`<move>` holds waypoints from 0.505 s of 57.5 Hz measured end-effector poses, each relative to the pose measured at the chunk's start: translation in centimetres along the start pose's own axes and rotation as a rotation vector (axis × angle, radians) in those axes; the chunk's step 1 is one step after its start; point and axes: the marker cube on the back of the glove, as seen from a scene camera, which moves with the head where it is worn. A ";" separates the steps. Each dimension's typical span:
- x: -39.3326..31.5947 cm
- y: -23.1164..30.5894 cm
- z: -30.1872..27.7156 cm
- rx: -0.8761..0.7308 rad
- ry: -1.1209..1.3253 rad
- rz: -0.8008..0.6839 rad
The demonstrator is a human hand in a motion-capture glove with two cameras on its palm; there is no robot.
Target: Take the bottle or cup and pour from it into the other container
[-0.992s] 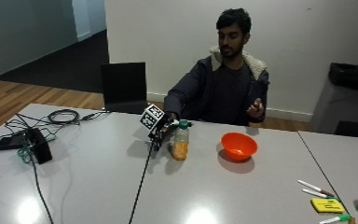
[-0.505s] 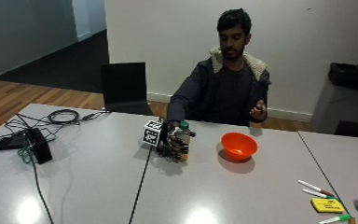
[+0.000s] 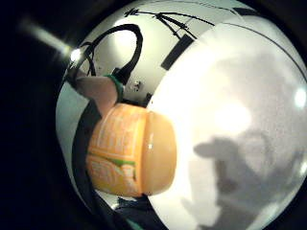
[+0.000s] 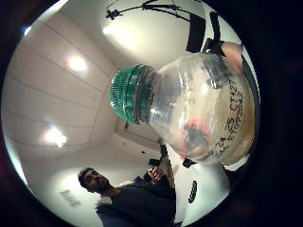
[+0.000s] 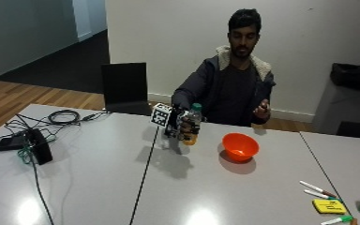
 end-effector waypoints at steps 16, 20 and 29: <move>-11.4 -3.4 5.9 -0.043 0.349 0.216; -12.5 -5.1 8.1 0.066 0.481 0.140; -15.3 -3.8 11.2 -0.193 0.790 0.132</move>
